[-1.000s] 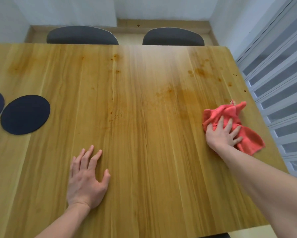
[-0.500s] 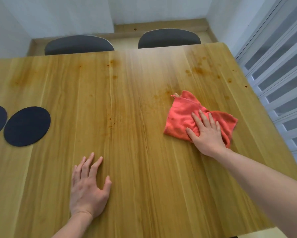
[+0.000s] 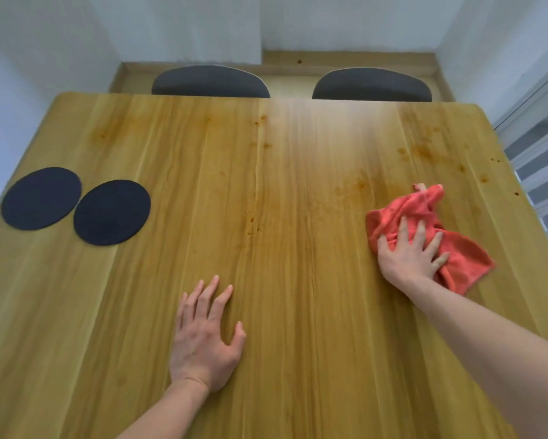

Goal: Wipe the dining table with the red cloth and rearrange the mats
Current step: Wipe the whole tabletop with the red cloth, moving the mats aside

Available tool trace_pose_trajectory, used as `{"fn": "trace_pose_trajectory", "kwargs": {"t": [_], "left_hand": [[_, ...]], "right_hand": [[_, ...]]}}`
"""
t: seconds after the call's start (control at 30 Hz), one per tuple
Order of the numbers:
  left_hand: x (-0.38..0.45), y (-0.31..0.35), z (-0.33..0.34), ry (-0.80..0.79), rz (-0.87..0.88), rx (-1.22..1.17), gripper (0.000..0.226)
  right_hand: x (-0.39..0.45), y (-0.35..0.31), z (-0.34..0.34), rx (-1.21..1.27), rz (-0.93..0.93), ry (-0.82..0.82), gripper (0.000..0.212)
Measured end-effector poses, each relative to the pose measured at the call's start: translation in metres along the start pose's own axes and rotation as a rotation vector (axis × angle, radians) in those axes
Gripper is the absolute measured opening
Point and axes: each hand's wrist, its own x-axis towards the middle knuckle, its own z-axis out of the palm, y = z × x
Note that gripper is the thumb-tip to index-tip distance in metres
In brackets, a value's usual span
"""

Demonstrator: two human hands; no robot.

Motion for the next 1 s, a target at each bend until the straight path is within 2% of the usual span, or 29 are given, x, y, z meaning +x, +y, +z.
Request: {"fn": "trace_pose_trajectory", "kwargs": {"t": [0.27,0.47,0.53,0.77,1.0], "left_hand": [[0.0,0.001,0.001,0.007,-0.007,0.011,0.067],[0.001,0.001,0.002,0.021,0.005,0.016,0.07],[0.001,0.001,0.002,0.016,-0.003,0.016,0.07],[0.001,0.001,0.003,0.036,-0.011,-0.007,0.066],[0.0,0.0,0.003,0.023,-0.018,-0.023,0.067]], "right_hand": [[-0.059,-0.114,0.03,-0.064,-0.435,-0.06,0.072],[-0.108,-0.174,0.05,-0.057,-0.851,-0.175,0.069],[-0.118,-0.183,0.056,-0.062,-0.931,-0.193,0.067],[-0.095,-0.15,0.055,0.005,-1.002,-0.079,0.063],[-0.033,-0.044,0.029,0.057,-0.635,0.056,0.068]]}}
